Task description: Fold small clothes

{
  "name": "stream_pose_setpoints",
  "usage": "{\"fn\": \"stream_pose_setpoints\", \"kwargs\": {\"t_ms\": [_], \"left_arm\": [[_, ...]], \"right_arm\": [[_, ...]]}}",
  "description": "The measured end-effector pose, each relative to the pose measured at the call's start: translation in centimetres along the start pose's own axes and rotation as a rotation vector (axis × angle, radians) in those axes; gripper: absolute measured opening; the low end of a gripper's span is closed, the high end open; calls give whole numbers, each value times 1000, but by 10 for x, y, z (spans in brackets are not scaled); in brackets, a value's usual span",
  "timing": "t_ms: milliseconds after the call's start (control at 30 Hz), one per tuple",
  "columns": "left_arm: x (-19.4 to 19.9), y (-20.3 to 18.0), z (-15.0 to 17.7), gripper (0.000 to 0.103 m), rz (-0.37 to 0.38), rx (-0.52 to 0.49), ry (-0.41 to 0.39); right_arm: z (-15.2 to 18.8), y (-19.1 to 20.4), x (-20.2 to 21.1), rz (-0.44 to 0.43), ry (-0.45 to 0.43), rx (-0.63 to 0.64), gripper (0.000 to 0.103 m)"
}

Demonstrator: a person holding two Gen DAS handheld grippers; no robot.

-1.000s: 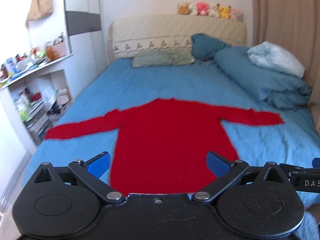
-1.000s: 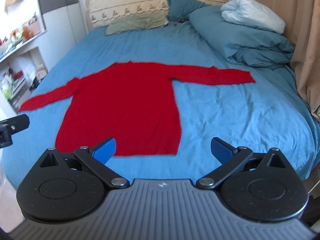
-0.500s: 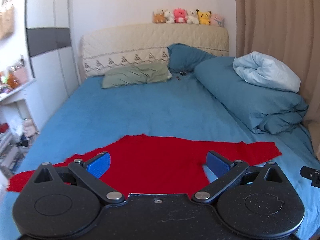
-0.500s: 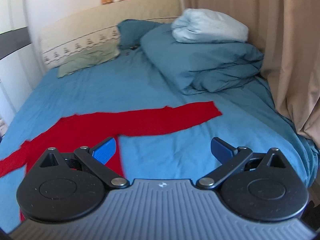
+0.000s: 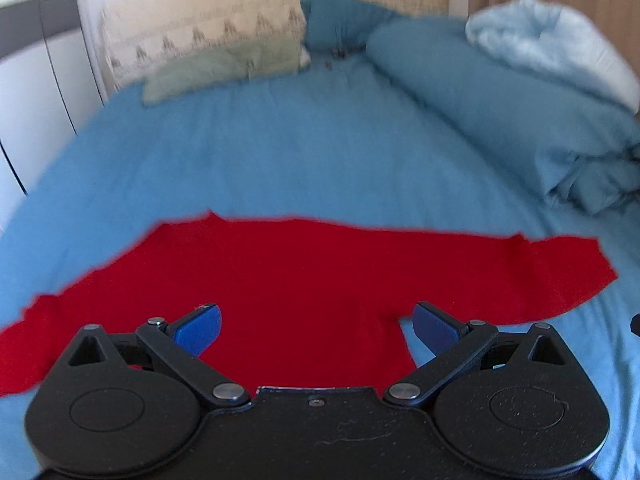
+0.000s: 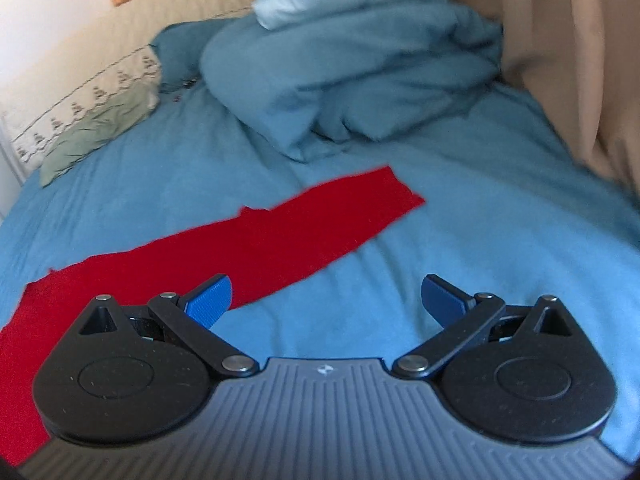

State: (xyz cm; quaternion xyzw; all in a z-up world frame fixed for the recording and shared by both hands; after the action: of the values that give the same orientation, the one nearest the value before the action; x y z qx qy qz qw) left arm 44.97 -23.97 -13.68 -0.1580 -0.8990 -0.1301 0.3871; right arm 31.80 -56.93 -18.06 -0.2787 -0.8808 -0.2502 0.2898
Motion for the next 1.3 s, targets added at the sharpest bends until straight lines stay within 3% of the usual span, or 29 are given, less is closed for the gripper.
{"fn": "stream_pose_setpoints", "kwargs": {"t_ms": [200,300,467,567,633,800,933,1067,1200,1300], "left_arm": [[-78,-5,21,103,21,39,88],[-105,-6,27,103,23,51,95],[-140,-2,37,103,33,76,112],[-146,1,40,103,36,74,99],[-140,-2,37,103,42,68,93],[-117,22,30,103,24,75,114],[-97,67,15,103,-3,111,139],[-72,120,7,103,-30,160,109],[-55,179,15,103,-94,211,104],[-47,221,29,103,-154,252,88]], "right_arm": [[12,-3,-72,-6,-22,-18,103],[8,-1,-106,14,-41,-14,86],[1,-13,-155,92,-84,-68,68],[-4,-17,-165,125,-138,-95,45],[-8,-13,-167,129,-143,-87,23],[-30,19,-147,114,-141,-35,20],[-57,87,-114,-11,-153,20,20],[-60,197,-85,-212,-151,121,20],[-27,307,-71,-426,-122,196,20],[26,381,-68,-551,-88,311,20]]}}
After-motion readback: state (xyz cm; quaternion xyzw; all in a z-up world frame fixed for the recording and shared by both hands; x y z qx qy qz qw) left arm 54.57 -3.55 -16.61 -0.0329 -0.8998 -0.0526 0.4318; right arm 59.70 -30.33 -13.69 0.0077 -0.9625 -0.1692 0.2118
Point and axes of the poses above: each gripper's, at about its wrist camera, not at the fingertips, and x roughly against the way its jaws point, y to its left, z to its underside, the point moved 7 cm from there along -x, roughly the way its jaws point, and after that the axes turned 6 degrees about -x, right-handed, at the moved point
